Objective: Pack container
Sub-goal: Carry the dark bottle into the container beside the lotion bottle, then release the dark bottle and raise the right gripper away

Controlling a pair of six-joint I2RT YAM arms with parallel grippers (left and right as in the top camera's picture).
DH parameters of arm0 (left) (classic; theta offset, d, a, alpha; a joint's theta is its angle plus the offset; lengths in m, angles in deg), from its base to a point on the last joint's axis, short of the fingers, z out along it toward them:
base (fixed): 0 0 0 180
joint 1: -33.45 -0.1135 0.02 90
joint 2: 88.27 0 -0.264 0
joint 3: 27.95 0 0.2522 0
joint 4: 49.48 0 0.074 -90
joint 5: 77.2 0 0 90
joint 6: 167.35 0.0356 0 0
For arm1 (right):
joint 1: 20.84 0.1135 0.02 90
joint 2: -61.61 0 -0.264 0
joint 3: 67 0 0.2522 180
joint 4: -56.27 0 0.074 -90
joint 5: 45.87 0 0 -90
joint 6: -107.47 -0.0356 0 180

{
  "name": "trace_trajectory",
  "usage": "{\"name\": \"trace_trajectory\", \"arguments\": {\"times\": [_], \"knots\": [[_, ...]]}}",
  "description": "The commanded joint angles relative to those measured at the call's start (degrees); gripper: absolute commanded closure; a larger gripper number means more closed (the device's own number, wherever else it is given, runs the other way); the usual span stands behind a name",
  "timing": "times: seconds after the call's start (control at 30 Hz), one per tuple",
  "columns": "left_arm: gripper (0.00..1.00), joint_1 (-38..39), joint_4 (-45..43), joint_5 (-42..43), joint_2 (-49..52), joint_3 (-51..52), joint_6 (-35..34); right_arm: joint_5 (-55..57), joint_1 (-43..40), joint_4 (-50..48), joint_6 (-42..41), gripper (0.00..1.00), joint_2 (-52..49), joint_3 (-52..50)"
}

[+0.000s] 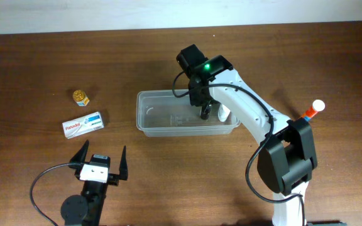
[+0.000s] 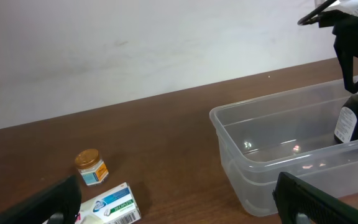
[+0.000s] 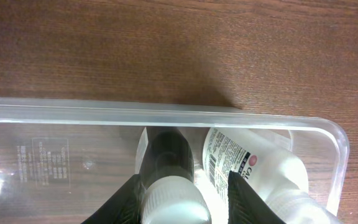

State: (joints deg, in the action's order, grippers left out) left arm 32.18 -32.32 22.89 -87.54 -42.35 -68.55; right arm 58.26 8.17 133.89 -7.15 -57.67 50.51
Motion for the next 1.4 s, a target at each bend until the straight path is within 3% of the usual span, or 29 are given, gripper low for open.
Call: {"name": "trace_trajectory", "arguments": {"times": [0.0,0.4,0.53,0.83,0.87,0.9,1.13,1.37], "knots": [[0.01,-0.24,0.31,0.0,-0.39,0.13,-0.31,1.57,-0.28,0.72,0.37,0.64,0.48,1.99],[0.01,-0.24,0.33,0.0,-0.39,0.13,-0.31,1.14,-0.28,9.46,0.37,0.63,0.63,15.06],[0.01,-0.24,0.33,0.0,-0.39,0.13,-0.31,1.11,-0.5,15.54,0.37,0.43,0.63,23.1],[0.01,-0.24,0.33,0.0,-0.39,0.13,-0.31,-4.11,-6.36,33.51,3.93,0.38,0.74,46.16],[0.01,-0.24,0.31,0.0,-0.39,0.13,-0.31,-8.2,-7.65,33.48,6.78,0.29,2.03,46.69],[0.01,-0.24,0.33,0.0,-0.39,0.13,-0.31,-9.79,-8.7,33.48,6.6,0.28,2.86,46.71],[0.0,-0.24,0.33,0.0,-0.39,0.13,-0.31,-15.52,-17.53,33.48,8.2,0.28,11.28,42.14],[0.01,-0.24,0.33,0.0,-0.39,0.13,-0.31,-10.6,-29.55,33.48,8.85,0.27,21.05,24.87]]}}
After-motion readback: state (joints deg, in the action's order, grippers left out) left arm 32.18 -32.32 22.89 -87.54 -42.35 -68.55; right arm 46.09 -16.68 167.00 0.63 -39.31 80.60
